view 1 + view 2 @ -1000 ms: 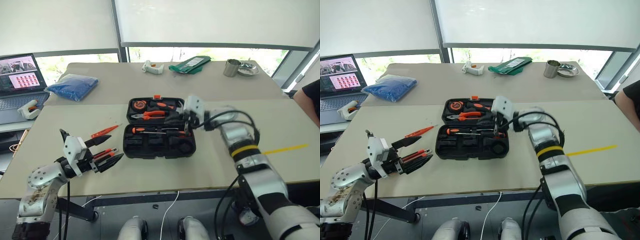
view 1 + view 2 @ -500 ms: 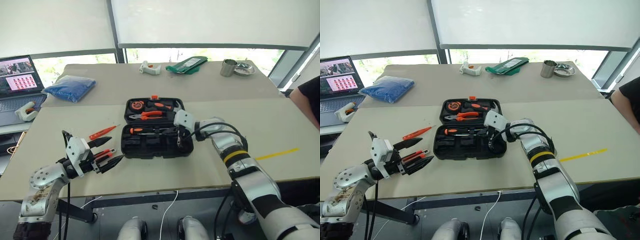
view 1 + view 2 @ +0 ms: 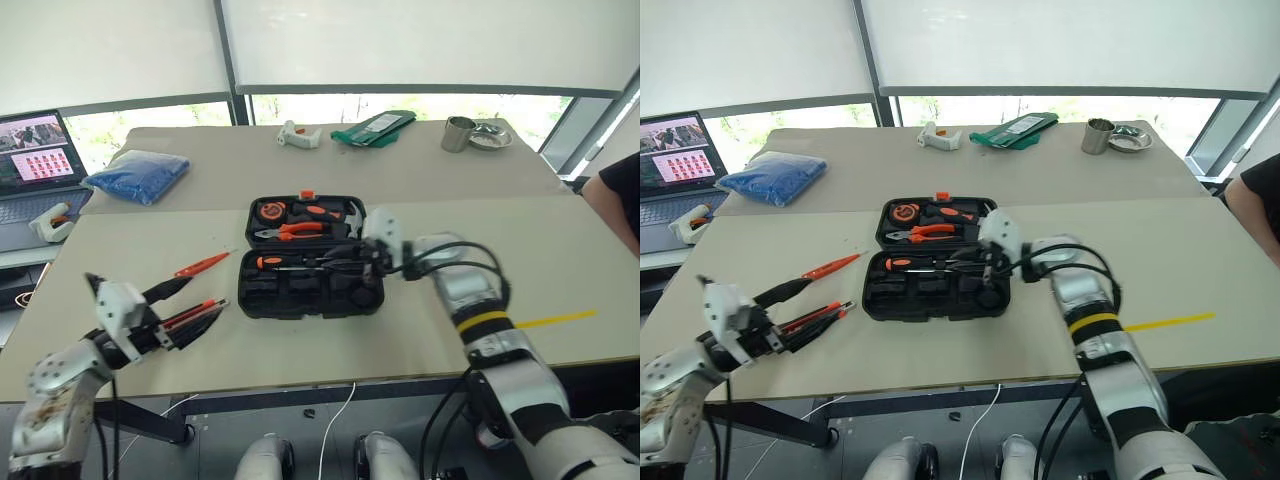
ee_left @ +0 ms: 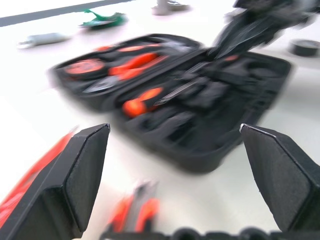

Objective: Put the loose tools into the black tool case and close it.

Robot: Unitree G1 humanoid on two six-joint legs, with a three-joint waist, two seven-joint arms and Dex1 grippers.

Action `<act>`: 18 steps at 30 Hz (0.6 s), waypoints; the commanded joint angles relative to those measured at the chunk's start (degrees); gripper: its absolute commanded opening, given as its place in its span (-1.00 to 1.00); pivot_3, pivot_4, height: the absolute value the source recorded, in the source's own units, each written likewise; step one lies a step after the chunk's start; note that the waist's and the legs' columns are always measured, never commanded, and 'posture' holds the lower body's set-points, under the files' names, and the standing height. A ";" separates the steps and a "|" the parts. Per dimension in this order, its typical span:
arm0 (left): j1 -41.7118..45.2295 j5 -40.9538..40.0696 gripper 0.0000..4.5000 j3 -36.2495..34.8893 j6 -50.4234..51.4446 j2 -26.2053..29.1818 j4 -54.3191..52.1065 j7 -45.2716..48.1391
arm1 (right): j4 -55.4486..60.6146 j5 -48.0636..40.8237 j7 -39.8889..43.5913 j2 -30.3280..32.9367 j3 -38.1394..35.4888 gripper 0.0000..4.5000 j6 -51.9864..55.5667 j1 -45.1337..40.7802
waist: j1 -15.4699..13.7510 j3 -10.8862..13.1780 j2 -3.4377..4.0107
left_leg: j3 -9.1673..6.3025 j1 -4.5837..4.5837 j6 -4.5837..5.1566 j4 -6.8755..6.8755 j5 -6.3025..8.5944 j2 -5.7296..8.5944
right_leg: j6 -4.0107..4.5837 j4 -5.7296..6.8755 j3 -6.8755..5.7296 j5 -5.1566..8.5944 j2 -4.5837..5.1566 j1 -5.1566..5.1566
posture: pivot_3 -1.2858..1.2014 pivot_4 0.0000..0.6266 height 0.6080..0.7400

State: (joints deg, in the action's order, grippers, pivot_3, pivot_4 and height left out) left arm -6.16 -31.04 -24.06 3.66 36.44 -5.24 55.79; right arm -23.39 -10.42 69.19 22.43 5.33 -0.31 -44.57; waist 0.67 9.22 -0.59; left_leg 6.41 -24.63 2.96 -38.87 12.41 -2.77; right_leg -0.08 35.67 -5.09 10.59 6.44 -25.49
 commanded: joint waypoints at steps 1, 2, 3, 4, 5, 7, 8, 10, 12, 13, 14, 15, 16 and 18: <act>-4.53 -1.14 1.00 -7.56 -2.28 1.62 2.68 0.91 | 13.59 -8.87 1.91 3.02 -5.66 0.24 1.69 9.21 | -0.01 -0.02 -0.05 | -0.01 0.05 -0.03 -0.01 0.08 -0.01 | 0.00 0.01 -0.02 0.09 0.00 0.04 | 0.03 -0.52 1.00; -5.88 -1.20 1.00 -9.17 -2.66 1.94 3.68 1.25 | 16.74 -10.66 1.99 3.95 -6.90 0.40 2.32 12.50 | 0.01 -0.02 -0.05 | -0.02 0.09 -0.04 0.00 0.14 -0.02 | -0.02 0.00 -0.04 0.17 0.00 0.09 | 0.03 -0.52 1.00; -6.97 -1.24 1.00 -10.57 -3.07 2.18 4.70 1.49 | 19.33 -12.05 1.84 4.79 -7.94 0.54 2.74 15.46 | 0.00 -0.02 -0.05 | -0.02 0.10 -0.04 -0.01 0.16 -0.02 | -0.03 0.00 -0.04 0.20 0.01 0.10 | 0.03 -0.52 1.00; -7.62 -1.26 1.00 -11.44 -3.38 2.33 5.41 1.68 | 21.04 -12.88 1.58 5.38 -8.54 0.67 3.09 17.38 | -0.03 -0.01 -0.06 | -0.02 0.10 -0.04 -0.01 0.16 -0.02 | -0.07 -0.01 -0.04 0.25 0.01 0.09 | 0.03 -0.52 1.00; -8.60 -1.01 1.00 -12.79 -3.65 2.51 6.85 1.38 | 22.25 -13.93 0.98 5.32 -10.37 0.85 1.17 20.70 | -0.03 -0.01 -0.05 | -0.03 0.10 -0.05 -0.02 0.17 -0.02 | -0.17 -0.02 -0.04 0.38 0.01 0.08 | 0.03 -0.52 1.00; -9.88 -0.59 1.00 -14.78 -3.81 2.81 9.45 0.66 | 24.00 -14.49 -1.17 5.59 -13.05 0.99 -0.87 26.08 | -0.12 -0.01 -0.08 | -0.01 0.16 -0.14 -0.03 0.19 -0.05 | -0.27 -0.01 -0.03 0.52 0.03 0.08 | 0.03 -0.52 1.00; -10.27 -0.30 1.00 -15.48 -3.90 3.08 10.80 0.50 | 25.07 -15.49 -1.79 5.93 -14.05 0.99 -0.18 28.38 | -0.18 -0.02 -0.09 | -0.03 0.29 -0.52 -0.03 0.39 -0.08 | -0.26 -0.01 -0.05 0.55 0.02 0.19 | 0.03 -0.52 1.00; -10.50 -0.14 1.00 -15.83 -3.15 3.54 12.06 0.22 | 25.88 -15.87 -1.80 6.86 -14.94 0.99 -0.56 31.58 | -0.21 -0.01 -0.09 | -0.03 0.44 -0.62 -0.02 0.45 -0.11 | 0.02 0.01 -0.06 0.74 0.06 0.30 | 0.03 -0.52 1.00; -10.24 -0.62 1.00 -15.40 2.05 5.03 12.84 -1.38 | 25.46 -13.42 -2.73 7.69 -15.63 0.99 -4.25 34.56 | -0.41 0.00 -0.12 | -0.02 0.44 -0.64 -0.03 0.46 -0.11 | 0.08 0.02 -0.06 0.77 0.09 0.27 | 0.03 -0.52 1.00; -9.75 -0.82 1.00 -14.94 5.02 5.97 13.27 -2.32 | 25.23 -12.18 -3.71 8.01 -15.82 0.99 -5.58 35.53 | -0.51 0.00 -0.16 | -0.02 0.44 -0.64 -0.03 0.46 -0.11 | 0.09 0.02 -0.06 0.77 0.09 0.27 | 0.03 -0.52 1.00; -8.63 -0.97 1.00 -14.42 6.46 6.83 13.91 -2.31 | 25.37 -11.51 -4.84 8.00 -16.01 0.99 -6.38 36.03 | -0.60 0.00 -0.19 | -0.03 0.44 -0.65 -0.04 0.46 -0.11 | 0.08 0.03 -0.07 0.77 0.08 0.26 | 0.03 -0.52 1.00; -7.56 -0.99 1.00 -13.98 7.32 7.46 14.37 -2.27 | 25.59 -11.36 -5.76 7.94 -16.04 0.99 -6.78 36.33 | -0.67 0.00 -0.19 | -0.03 0.44 -0.65 -0.03 0.46 -0.12 | 0.08 0.04 -0.07 0.77 0.08 0.25 | 0.03 -0.52 1.00; -5.85 -0.75 1.00 -13.18 7.65 8.25 14.92 -1.88 | 26.20 -11.65 -6.61 7.77 -16.13 0.99 -6.77 36.53 | -0.81 0.01 -0.19 | -0.03 0.44 -0.66 -0.04 0.46 -0.11 | 0.08 0.04 -0.07 0.77 0.08 0.25 | 0.03 -0.52 1.00; -1.53 0.12 1.00 -11.14 8.17 9.80 16.01 -1.47 | 27.84 -12.47 -8.07 7.36 -16.07 0.99 -6.56 36.75 | -0.92 0.01 -0.20 | -0.02 0.44 -0.67 -0.03 0.46 -0.11 | 0.09 0.05 -0.05 0.77 0.08 0.22 | 0.03 -0.52 1.00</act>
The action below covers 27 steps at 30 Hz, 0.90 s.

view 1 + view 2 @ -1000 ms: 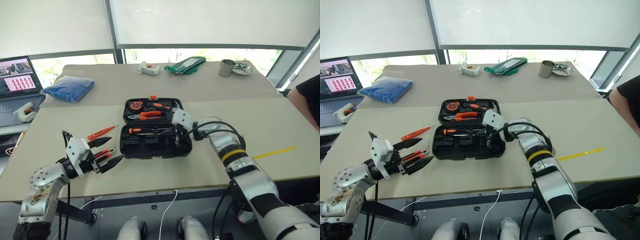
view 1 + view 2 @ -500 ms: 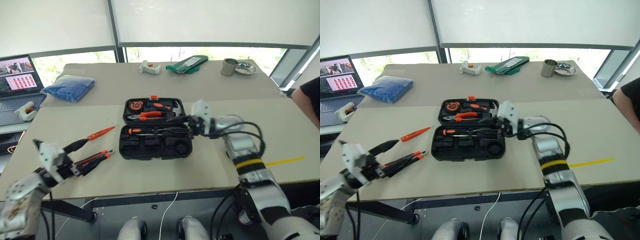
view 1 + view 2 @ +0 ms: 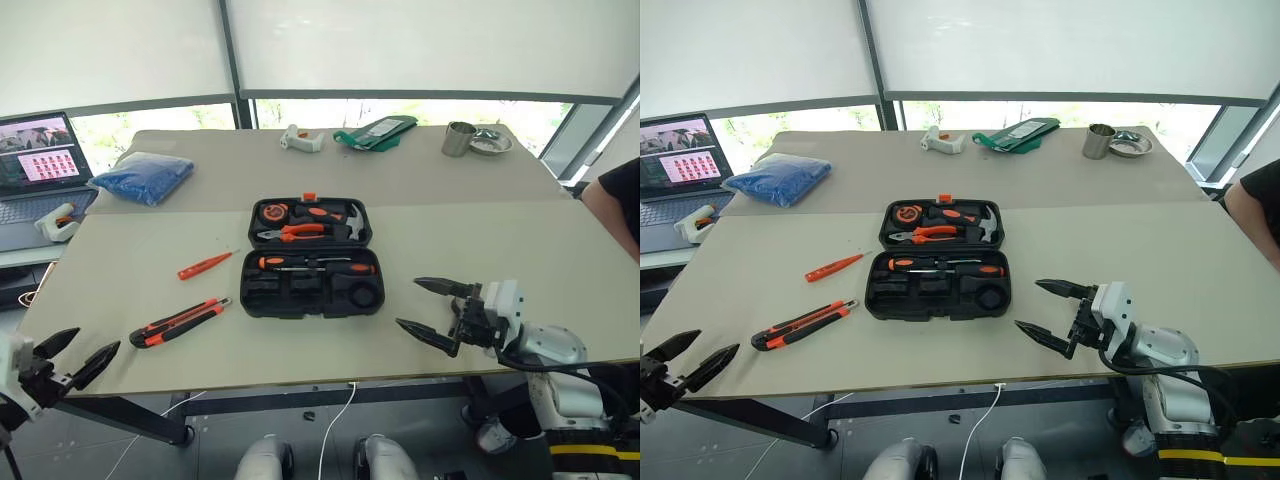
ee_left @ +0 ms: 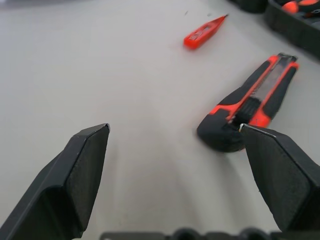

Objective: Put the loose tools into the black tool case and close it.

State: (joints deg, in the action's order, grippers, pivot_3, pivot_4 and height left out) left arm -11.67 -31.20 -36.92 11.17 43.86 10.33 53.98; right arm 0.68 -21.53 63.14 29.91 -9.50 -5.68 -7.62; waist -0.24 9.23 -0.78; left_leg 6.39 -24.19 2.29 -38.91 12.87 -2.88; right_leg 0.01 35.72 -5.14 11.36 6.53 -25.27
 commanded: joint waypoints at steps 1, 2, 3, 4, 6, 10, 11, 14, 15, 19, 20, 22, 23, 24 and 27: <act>7.48 1.26 1.00 3.96 1.06 3.56 1.05 0.70 | 4.87 -1.99 -2.74 -0.37 -1.24 0.99 -0.89 -0.25 | -0.28 0.02 -0.04 | 0.01 0.00 0.00 0.00 0.00 0.00 | 0.00 0.00 0.01 0.00 0.00 0.02 | 0.03 -0.52 1.00; 11.87 2.70 1.00 6.95 1.42 4.80 2.36 1.21 | 6.07 -2.62 -3.55 -0.53 -1.20 0.99 -0.21 -0.39 | -0.64 0.04 -0.07 | -0.01 -0.02 0.00 0.00 0.00 0.01 | 0.00 0.01 -0.01 0.00 -0.01 0.01 | 0.03 -0.52 1.00; 15.75 3.90 1.00 9.74 1.63 5.74 3.72 2.34 | 7.06 -3.07 -4.24 -0.59 -1.11 0.99 0.47 -0.50 | -0.97 0.06 -0.11 | -0.04 -0.05 -0.01 0.00 -0.01 0.02 | -0.03 0.04 -0.05 -0.02 -0.04 0.01 | 0.03 -0.52 1.00; 19.16 4.95 1.00 12.06 1.89 6.32 5.37 3.16 | 7.90 -3.38 -4.78 -0.59 -0.99 0.99 0.96 -0.68 | -1.10 0.07 -0.12 | -0.06 -0.08 -0.06 0.00 -0.04 0.02 | -0.09 0.07 -0.13 -0.05 -0.04 0.01 | 0.03 -0.52 1.00; 26.81 7.88 1.00 17.13 2.25 6.63 10.39 4.20 | 9.33 -3.70 -6.02 -0.46 -0.54 0.99 2.08 -1.36 | -1.11 0.04 -0.15 | -0.03 -0.08 -0.07 0.00 -0.05 0.03 | -0.17 0.06 -0.11 -0.10 -0.06 0.02 | 0.03 -0.52 1.00; 41.15 14.63 1.00 26.12 -0.10 5.12 22.61 6.05 | 12.22 -4.62 -8.54 -0.40 -0.04 0.99 4.91 -3.16 | -0.71 0.04 -0.19 | 0.05 -0.09 0.36 -0.01 -0.30 0.08 | -0.32 0.08 -0.11 -0.19 -0.11 0.08 | 0.03 -0.52 1.00; 44.16 16.55 1.00 28.25 -1.15 4.55 26.05 6.63 | 12.96 -5.06 -9.28 -0.43 -0.15 0.99 5.79 -3.65 | -0.50 0.05 -0.20 | 0.07 -0.09 0.45 -0.01 -0.35 0.08 | -0.33 0.08 -0.10 -0.19 -0.13 0.06 | 0.03 -0.52 1.00; 52.16 22.15 1.00 33.31 -5.69 2.24 37.43 6.82 | 15.24 -5.85 -10.62 0.09 -0.26 0.99 7.75 -4.17 | -0.14 0.08 -0.25 | 0.11 -0.09 0.44 0.00 -0.34 0.10 | -0.32 0.06 -0.09 -0.17 -0.24 0.05 | 0.03 -0.52 1.00; 54.18 23.59 1.00 34.31 -7.53 1.55 40.99 6.41 | 15.98 -6.00 -10.92 0.30 -0.24 0.99 8.23 -4.03 | -0.18 0.08 -0.26 | 0.12 -0.09 0.43 0.00 -0.33 0.10 | -0.31 0.10 -0.09 -0.16 -0.26 0.05 | 0.03 -0.52 1.00; 60.09 26.84 1.00 35.85 -12.04 -1.42 52.64 4.90 | 19.38 -6.75 -12.02 1.44 -0.98 0.99 10.22 -2.30 | -0.23 0.17 -0.41 | 0.22 -0.14 0.42 0.00 -0.32 0.09 | -0.33 0.10 -0.11 -0.14 -0.30 0.03 | 0.03 -0.52 1.00; 60.96 27.57 1.00 36.21 -12.93 -2.08 54.60 4.90 | 20.15 -6.91 -12.25 1.78 -1.34 0.99 10.69 -1.73 | -0.24 0.18 -0.47 | 0.20 -0.16 0.42 -0.01 -0.32 0.09 | -0.33 0.10 -0.11 -0.14 -0.30 0.03 | 0.03 -0.52 1.00; 62.19 28.72 1.00 36.59 -14.55 -3.20 57.32 4.87 | 21.43 -7.18 -12.65 2.38 -1.98 0.99 11.46 -0.71 | -0.43 0.16 -0.52 | 0.17 -0.17 0.44 -0.04 -0.31 0.09 | -0.34 0.10 -0.11 -0.14 -0.29 0.04 | 0.03 -0.52 1.00; 62.79 29.01 0.88 36.50 -15.16 -3.83 58.38 4.59 | 22.06 -7.30 -12.93 2.65 -2.27 1.00 11.83 -0.24 | -0.50 0.16 -0.52 | 0.15 -0.16 0.44 -0.06 -0.31 0.09 | -0.34 0.09 -0.11 -0.14 -0.28 0.05 | 0.03 -0.52 1.00; 63.29 29.06 0.76 36.21 -15.68 -4.47 59.18 4.41 | 22.74 -7.52 -13.24 2.90 -2.51 1.00 12.24 0.30 | -0.61 0.16 -0.52 | 0.13 -0.16 0.45 -0.07 -0.31 0.11 | -0.36 0.10 -0.11 -0.13 -0.25 0.07 | 0.03 -0.52 1.00; 64.06 29.55 0.34 35.70 -17.74 -5.61 60.61 3.83 | 24.32 -8.02 -14.01 3.43 -2.69 1.00 12.92 1.73 | -0.95 0.16 -0.54 | 0.02 -0.13 0.47 -0.11 -0.32 0.09 | -0.37 0.12 -0.12 -0.13 -0.16 0.11 | 0.03 -0.52 1.00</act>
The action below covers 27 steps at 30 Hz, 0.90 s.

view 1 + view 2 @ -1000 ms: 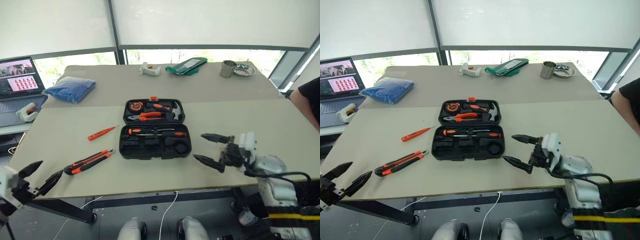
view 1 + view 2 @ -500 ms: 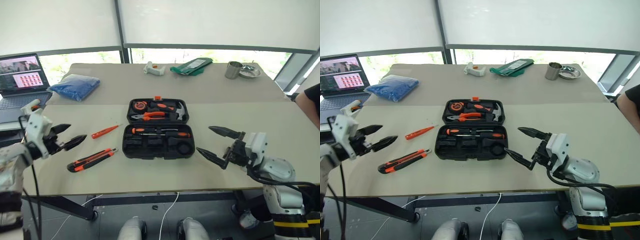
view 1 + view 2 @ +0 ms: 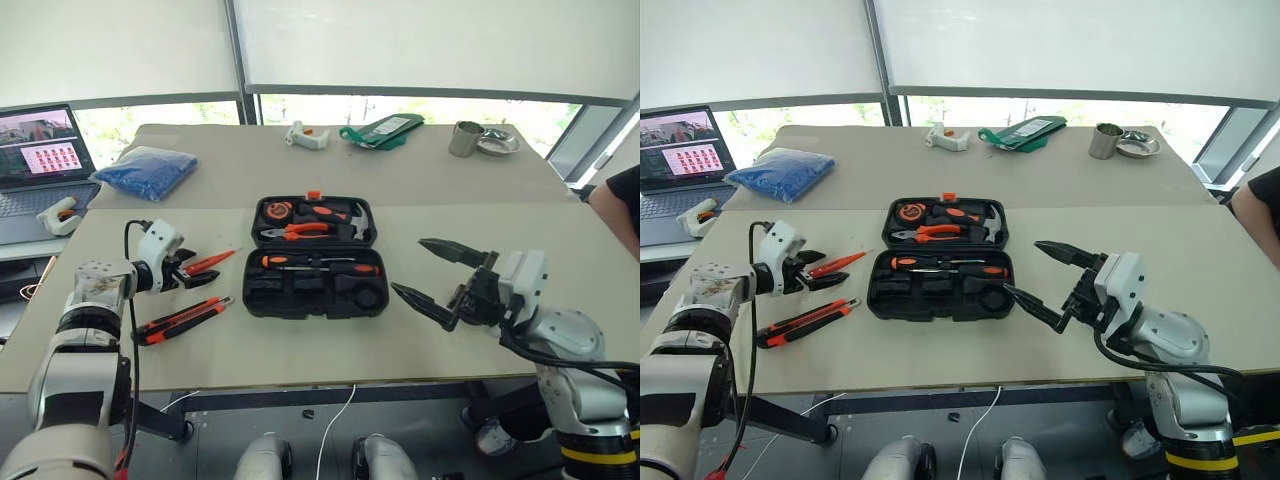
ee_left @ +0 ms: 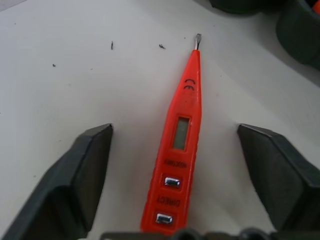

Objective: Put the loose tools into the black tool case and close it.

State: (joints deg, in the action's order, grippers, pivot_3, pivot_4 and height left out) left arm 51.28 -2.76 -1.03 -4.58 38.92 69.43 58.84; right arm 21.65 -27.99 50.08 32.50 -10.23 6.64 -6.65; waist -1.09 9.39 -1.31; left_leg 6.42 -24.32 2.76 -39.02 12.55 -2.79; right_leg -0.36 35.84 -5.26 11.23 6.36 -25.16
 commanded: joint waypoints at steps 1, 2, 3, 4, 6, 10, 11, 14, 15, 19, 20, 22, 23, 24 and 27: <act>1.13 1.46 0.15 -0.12 -2.23 -0.89 1.85 -0.86 | 3.87 -1.70 -1.08 1.08 -1.94 1.00 0.85 1.26 | -0.12 -0.01 -0.01 | -0.01 0.01 0.00 -0.02 0.00 0.00 | -0.01 0.01 0.00 0.00 0.01 0.01 | 0.03 -0.52 1.00; 1.09 1.74 0.00 -0.08 -2.42 -1.06 2.13 -0.78 | 4.27 -1.79 -1.16 1.28 -1.90 1.00 1.06 1.63 | -0.11 -0.01 -0.01 | -0.02 0.01 0.01 -0.03 0.00 0.00 | -0.01 0.01 0.00 -0.01 0.02 0.01 | 0.03 -0.52 1.00; 1.03 1.86 -0.16 -0.15 -2.55 -1.21 2.43 -0.69 | 4.59 -2.00 -1.23 1.46 -1.90 1.00 1.47 1.97 | -0.09 -0.01 -0.02 | -0.02 0.02 0.01 -0.04 -0.01 0.00 | -0.01 0.04 0.00 -0.01 0.02 0.01 | 0.03 -0.52 1.00; 1.00 1.90 -0.34 -0.28 -2.76 -1.31 2.65 -0.69 | 4.78 -2.15 -1.24 1.63 -1.89 1.00 1.84 2.19 | -0.07 -0.01 -0.02 | -0.02 0.03 0.01 -0.04 -0.01 0.00 | -0.01 0.05 0.01 -0.01 0.02 0.02 | 0.03 -0.52 1.00; 1.05 0.73 -0.65 -1.74 -4.41 -1.41 2.76 -0.65 | 5.02 -2.51 -1.03 2.07 -1.93 1.00 2.29 2.50 | 0.03 -0.01 -0.02 | -0.03 0.04 0.01 -0.04 -0.01 -0.01 | -0.01 0.07 0.00 -0.01 0.02 0.01 | 0.03 -0.52 1.00; 2.28 -3.28 -0.78 -6.06 -10.81 -1.03 0.97 4.45 | 4.34 -3.16 0.00 2.90 -2.51 1.00 1.76 1.69 | 0.23 0.06 -0.16 | -0.05 -0.02 0.02 -0.05 -0.01 -0.02 | -0.01 0.07 -0.01 -0.01 0.01 -0.03 | 0.03 -0.52 1.00; 2.94 -4.04 -0.78 -6.57 -11.18 -0.98 0.25 6.88 | 4.12 -4.00 0.59 3.29 -2.67 1.00 2.11 1.38 | 0.27 0.06 -0.18 | -0.05 -0.04 0.02 -0.05 -0.01 -0.03 | 0.00 0.06 -0.02 -0.01 0.00 -0.05 | 0.03 -0.52 1.00; 4.19 -4.92 -0.78 -5.35 -15.25 -1.03 -4.12 17.77 | 3.07 -4.58 2.77 4.88 -1.83 1.00 2.07 -0.54 | 0.27 0.09 -0.23 | -0.03 -0.08 0.05 -0.07 0.00 -0.01 | 0.00 0.04 -0.02 -0.02 0.01 -0.04 | 0.03 -0.52 1.00; 4.55 -4.18 -0.78 -3.58 -17.48 -0.88 -6.31 22.03 | 2.05 -3.76 3.58 5.72 -1.04 1.00 2.25 -1.60 | 0.24 0.10 -0.24 | -0.02 -0.12 0.05 -0.09 0.01 0.00 | 0.00 0.03 -0.03 -0.02 0.00 -0.06 | 0.03 -0.52 1.00; 6.20 -3.40 -0.78 0.50 -17.11 -2.66 -11.98 29.36 | -1.69 -2.85 6.35 7.50 1.20 1.00 3.16 -5.09 | 0.21 0.10 -0.26 | 0.01 -0.12 0.08 -0.15 0.02 0.01 | 0.01 0.01 -0.04 -0.02 0.01 -0.02 | 0.03 -0.52 1.00; 6.49 -3.27 -0.78 1.49 -16.22 -3.50 -13.23 30.33 | -2.64 -2.77 7.13 7.84 1.80 1.00 3.35 -6.08 | 0.23 0.10 -0.25 | 0.00 -0.12 0.08 -0.15 0.02 0.01 | 0.01 0.01 -0.04 -0.02 0.00 -0.02 | 0.03 -0.52 1.00; 6.49 -1.04 -0.78 4.50 -17.11 -5.46 -14.84 30.41 | -4.75 -2.27 9.03 8.87 3.25 1.00 4.02 -8.10 | 0.22 0.10 -0.25 | 0.00 -0.11 0.08 -0.15 0.02 0.04 | 0.00 0.03 -0.02 -0.02 0.01 -0.01 | 0.03 -0.52 1.00; 6.44 -0.23 -0.78 5.36 -17.80 -5.87 -15.12 30.02 | -5.43 -2.18 9.58 9.18 3.68 1.00 4.26 -8.66 | 0.22 0.10 -0.25 | 0.00 -0.12 0.09 -0.17 0.02 0.07 | 0.00 0.03 -0.01 -0.02 0.01 -0.01 | 0.03 -0.52 1.00; 6.55 1.67 -0.78 6.80 -19.14 -6.56 -14.40 28.54 | -6.67 -1.71 10.51 9.29 4.18 1.00 3.46 -9.44 | 0.30 0.10 -0.26 | 0.00 -0.12 0.09 -0.18 0.02 0.08 | 0.00 0.03 -0.01 -0.02 0.00 -0.01 | 0.03 -0.52 1.00; 7.03 4.84 -0.78 9.40 -20.02 -7.78 -12.42 25.78 | -8.89 -0.64 12.02 9.23 4.87 1.00 1.47 -10.82 | 0.52 0.11 -0.27 | 0.00 -0.14 0.09 -0.19 0.02 0.06 | 0.00 0.03 -0.02 -0.02 -0.06 -0.03 | 0.03 -0.52 1.00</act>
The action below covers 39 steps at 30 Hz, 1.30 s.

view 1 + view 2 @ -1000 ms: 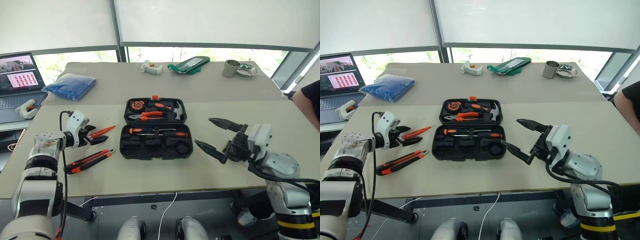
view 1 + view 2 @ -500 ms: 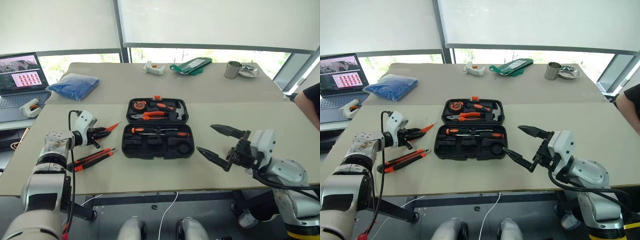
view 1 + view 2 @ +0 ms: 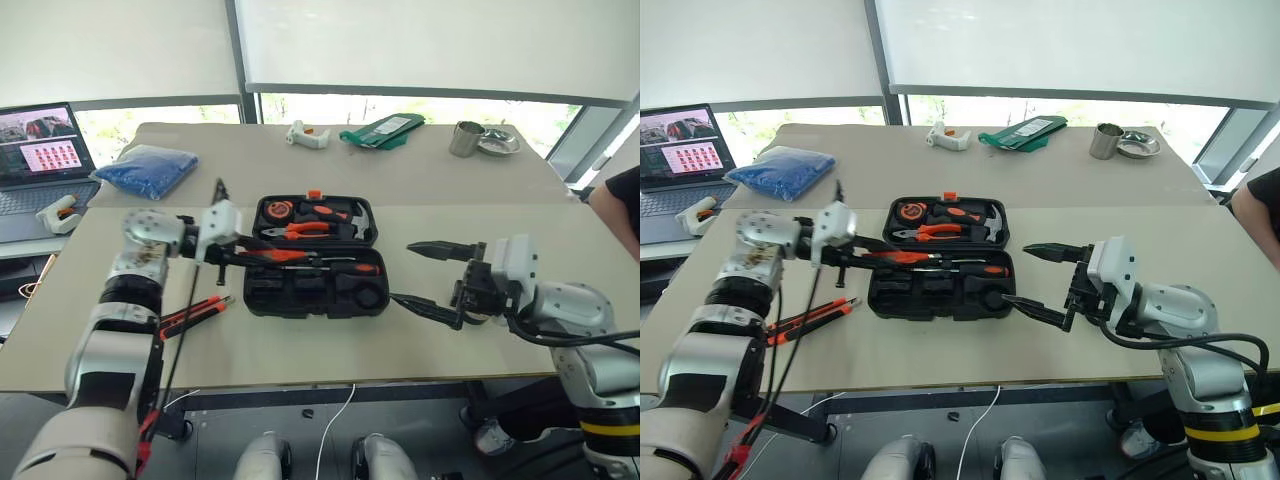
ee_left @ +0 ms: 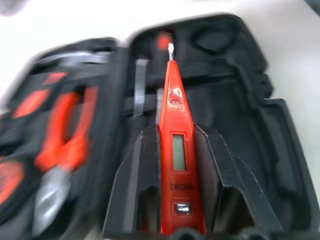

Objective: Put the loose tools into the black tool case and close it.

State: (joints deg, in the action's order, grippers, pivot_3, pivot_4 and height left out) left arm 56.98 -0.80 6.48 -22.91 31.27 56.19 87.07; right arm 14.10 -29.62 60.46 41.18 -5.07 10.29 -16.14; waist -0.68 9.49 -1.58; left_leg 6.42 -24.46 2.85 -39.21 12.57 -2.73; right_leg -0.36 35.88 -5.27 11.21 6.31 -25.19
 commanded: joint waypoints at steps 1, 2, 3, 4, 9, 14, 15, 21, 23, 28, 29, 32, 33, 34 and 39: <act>1.37 3.57 -0.78 2.60 -2.15 -0.21 1.17 -2.61 | -1.66 1.25 1.87 0.48 -0.23 1.00 -2.40 -1.58 | 0.17 0.00 -0.01 | 0.01 0.00 0.00 0.00 0.00 0.00 | 0.00 0.01 0.02 0.00 -0.01 -0.02 | 0.03 -0.52 1.00; 1.44 4.04 -0.78 3.09 -2.64 -0.22 1.52 -2.69 | -1.90 1.48 2.04 0.37 -0.18 1.00 -2.52 -1.80 | 0.21 0.01 -0.01 | 0.01 0.00 0.00 0.00 0.00 -0.01 | 0.00 0.02 0.02 0.00 -0.02 -0.03 | 0.03 -0.52 1.00; 1.61 4.87 -0.78 3.62 -2.46 -0.37 1.99 -3.77 | -1.89 1.60 2.13 0.29 -0.37 1.00 -2.60 -1.74 | 0.20 0.01 -0.01 | 0.02 -0.01 0.00 0.00 0.00 -0.03 | 0.00 0.03 0.01 0.00 -0.03 -0.05 | 0.03 -0.52 1.00; 1.80 5.40 -0.78 3.93 -2.26 -0.48 2.41 -4.60 | -1.91 1.68 2.18 0.20 -0.49 1.00 -2.65 -1.73 | 0.15 0.01 -0.01 | 0.01 -0.02 0.00 0.00 0.00 -0.03 | 0.00 0.04 0.00 0.00 -0.03 -0.06 | 0.03 -0.52 1.00; 2.77 6.63 -0.78 4.74 -1.40 -1.38 4.06 -6.63 | -0.43 1.59 1.56 0.23 -1.43 1.00 -2.39 -0.17 | -0.11 0.01 -0.02 | -0.01 -0.03 0.00 -0.06 0.00 -0.03 | -0.03 0.04 0.00 -0.01 -0.01 -0.03 | 0.03 -0.52 1.00; 3.30 6.12 -0.78 4.37 0.63 -3.27 4.33 -8.39 | 1.15 1.24 0.48 0.03 -1.63 1.00 -1.74 1.10 | -0.27 0.01 -0.02 | -0.06 -0.09 0.03 -0.13 0.02 -0.04 | -0.05 0.04 -0.01 -0.02 0.03 -0.03 | 0.03 -0.52 1.00; 3.24 6.33 -0.78 4.73 0.66 -3.33 4.24 -7.75 | 1.30 1.23 0.26 -0.08 -1.64 1.00 -1.82 1.17 | -0.21 0.01 -0.02 | -0.07 -0.12 0.04 -0.17 0.03 -0.03 | -0.06 0.04 -0.02 -0.03 0.02 -0.04 | 0.03 -0.52 1.00; 3.09 9.85 -0.78 7.44 -0.61 -2.88 3.92 -9.08 | 1.61 1.26 -0.72 -0.48 -1.70 1.00 -2.00 1.08 | -0.10 0.01 -0.02 | -0.08 -0.12 0.05 -0.26 0.03 -0.04 | -0.06 0.10 -0.03 -0.03 0.01 -0.03 | 0.03 -0.52 1.00; 2.98 11.23 -0.78 8.52 -0.86 -2.45 3.97 -9.60 | 1.63 1.34 -0.94 -0.64 -1.50 1.00 -1.98 0.89 | -0.17 0.01 -0.02 | -0.10 -0.13 0.07 -0.33 0.04 -0.04 | -0.06 0.10 -0.05 -0.03 0.01 0.00 | 0.03 -0.52 1.00; 2.52 12.42 -0.78 9.49 -2.13 -0.63 4.49 -9.58 | 1.75 1.38 -1.37 -0.98 -1.25 1.00 -1.87 0.61 | 0.01 0.01 -0.02 | -0.11 -0.13 0.15 -0.54 0.10 -0.10 | -0.09 0.19 -0.03 -0.05 0.01 0.04 | 0.03 -0.52 1.00; 2.40 12.46 -0.78 9.62 -2.16 -0.24 4.54 -9.28 | 1.70 1.39 -1.39 -1.01 -1.24 1.00 -1.89 0.58 | 0.09 0.01 -0.01 | -0.11 -0.13 0.15 -0.55 0.10 -0.10 | -0.10 0.19 -0.03 -0.05 0.01 0.03 | 0.03 -0.52 1.00; 2.02 12.29 -0.78 9.91 -1.64 0.50 4.30 -8.43 | 1.40 1.51 -1.43 -1.11 -1.09 1.00 -1.97 0.40 | 0.17 0.01 -0.01 | -0.11 -0.10 0.15 -0.55 0.10 -0.11 | -0.09 0.24 -0.01 -0.06 -0.01 0.02 | 0.03 -0.52 1.00; 1.86 12.35 -0.78 10.07 -1.29 0.67 4.13 -8.08 | 1.34 1.55 -1.43 -1.14 -1.03 1.00 -1.99 0.37 | 0.19 0.01 -0.01 | -0.12 -0.12 0.15 -0.55 0.10 -0.13 | -0.09 0.23 -0.02 -0.06 -0.02 0.01 | 0.03 -0.52 1.00; 1.68 12.38 -0.78 10.19 -1.00 0.77 3.95 -7.75 | 1.26 1.59 -1.41 -1.16 -0.99 1.00 -1.99 0.33 | 0.25 0.01 -0.01 | -0.12 -0.11 0.15 -0.55 0.10 -0.13 | -0.09 0.23 -0.01 -0.06 -0.02 0.01 | 0.03 -0.52 1.00; 1.22 12.25 -0.78 10.31 -0.30 0.48 3.77 -8.24 | 1.08 1.62 -1.31 -1.35 -0.81 1.00 -1.94 0.13 | 0.43 0.01 -0.01 | -0.10 -0.12 0.16 -0.54 0.11 -0.12 | -0.09 0.22 0.00 -0.06 -0.02 0.00 | 0.03 -0.52 1.00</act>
State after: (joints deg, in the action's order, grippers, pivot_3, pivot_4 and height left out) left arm 59.65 9.62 15.56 -24.39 30.40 59.47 78.19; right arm 14.09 -27.71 59.36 39.92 -5.05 9.05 -15.03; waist -0.25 9.50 -1.59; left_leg 6.31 -24.58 3.01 -39.75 12.69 -2.85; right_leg -0.45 36.10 -5.27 11.15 6.28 -25.19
